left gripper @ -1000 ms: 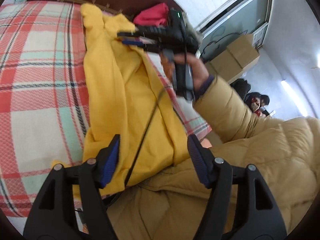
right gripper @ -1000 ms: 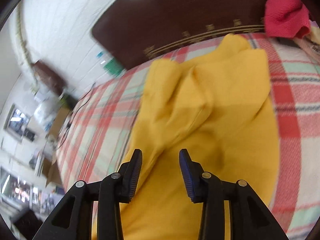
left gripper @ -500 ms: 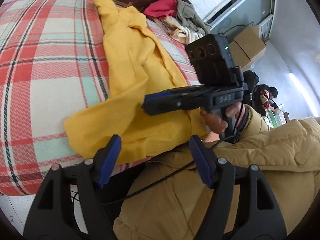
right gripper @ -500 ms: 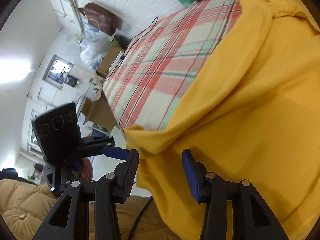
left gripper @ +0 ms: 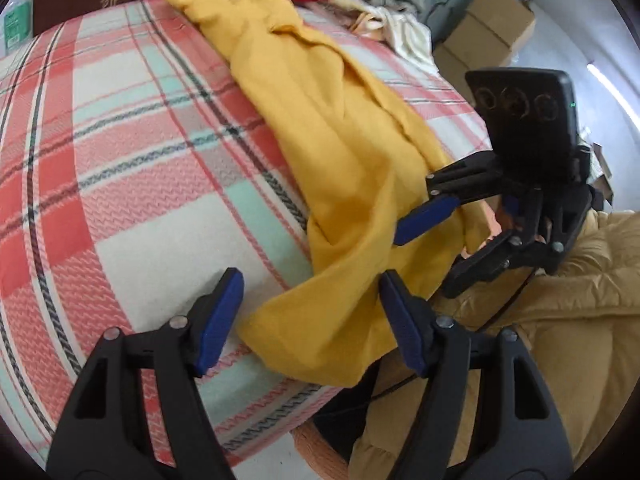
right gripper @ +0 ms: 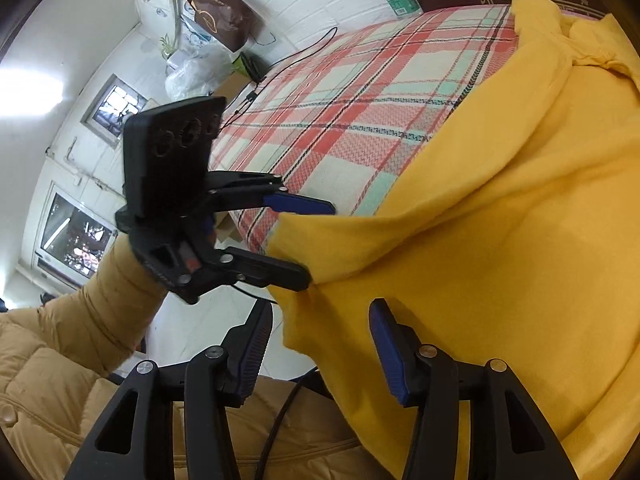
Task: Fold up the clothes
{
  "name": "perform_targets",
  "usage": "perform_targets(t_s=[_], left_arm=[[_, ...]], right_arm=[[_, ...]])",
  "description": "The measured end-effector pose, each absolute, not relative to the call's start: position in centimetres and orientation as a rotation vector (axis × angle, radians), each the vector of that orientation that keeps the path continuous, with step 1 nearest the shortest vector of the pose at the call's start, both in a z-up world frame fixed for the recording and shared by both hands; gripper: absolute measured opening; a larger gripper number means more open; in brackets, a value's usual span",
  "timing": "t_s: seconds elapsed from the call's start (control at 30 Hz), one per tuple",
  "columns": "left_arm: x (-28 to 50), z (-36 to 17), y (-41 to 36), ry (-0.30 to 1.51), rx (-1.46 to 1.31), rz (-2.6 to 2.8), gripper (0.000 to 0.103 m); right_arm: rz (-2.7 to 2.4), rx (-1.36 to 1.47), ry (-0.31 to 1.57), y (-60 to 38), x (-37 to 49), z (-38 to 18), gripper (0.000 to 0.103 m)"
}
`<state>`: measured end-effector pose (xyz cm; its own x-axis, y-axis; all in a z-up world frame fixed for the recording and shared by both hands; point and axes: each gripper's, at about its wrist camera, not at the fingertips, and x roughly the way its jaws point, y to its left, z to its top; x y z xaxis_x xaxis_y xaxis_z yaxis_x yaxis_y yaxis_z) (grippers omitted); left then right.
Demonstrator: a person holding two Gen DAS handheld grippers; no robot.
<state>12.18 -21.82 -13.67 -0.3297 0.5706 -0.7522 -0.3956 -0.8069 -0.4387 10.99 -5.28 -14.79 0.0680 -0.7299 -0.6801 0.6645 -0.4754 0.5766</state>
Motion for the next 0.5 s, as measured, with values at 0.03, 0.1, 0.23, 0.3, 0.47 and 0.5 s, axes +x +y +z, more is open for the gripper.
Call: perform_targets(t_s=[0.03, 0.1, 0.23, 0.3, 0.47, 0.5], left_arm=[[12.5, -13.6, -22.1, -0.256, -1.339, 2.120, 0.034], [13.8, -13.6, -22.1, -0.249, -1.367, 2.096, 0.027], [16.9, -12.9, -21.0, -0.270, -1.403, 2.093, 0.021], [18.2, -11.8, -20.2, -0.302, -1.363, 2.108, 0.021], [19.8, -9.5, -15.6, -0.175, -1.279, 2.145, 0.030], [19.8, -9.6, -15.4, -0.213, -1.271, 2.116, 0.030]], right_arm=[[-1.650, 1.255, -0.080, -5.1, 11.1, -14.8, 0.052], [-1.660, 1.244, -0.081, -5.0, 11.2, -14.7, 0.052], [-1.663, 1.220, -0.056, -5.0, 11.8, -14.3, 0.052], [-1.648, 1.207, -0.046, -5.2, 12.1, -14.2, 0.052], [-1.616, 1.196, -0.106, -4.6, 11.8, -14.4, 0.052], [-1.611, 1.206, -0.142, -4.0, 11.5, -14.6, 0.052]])
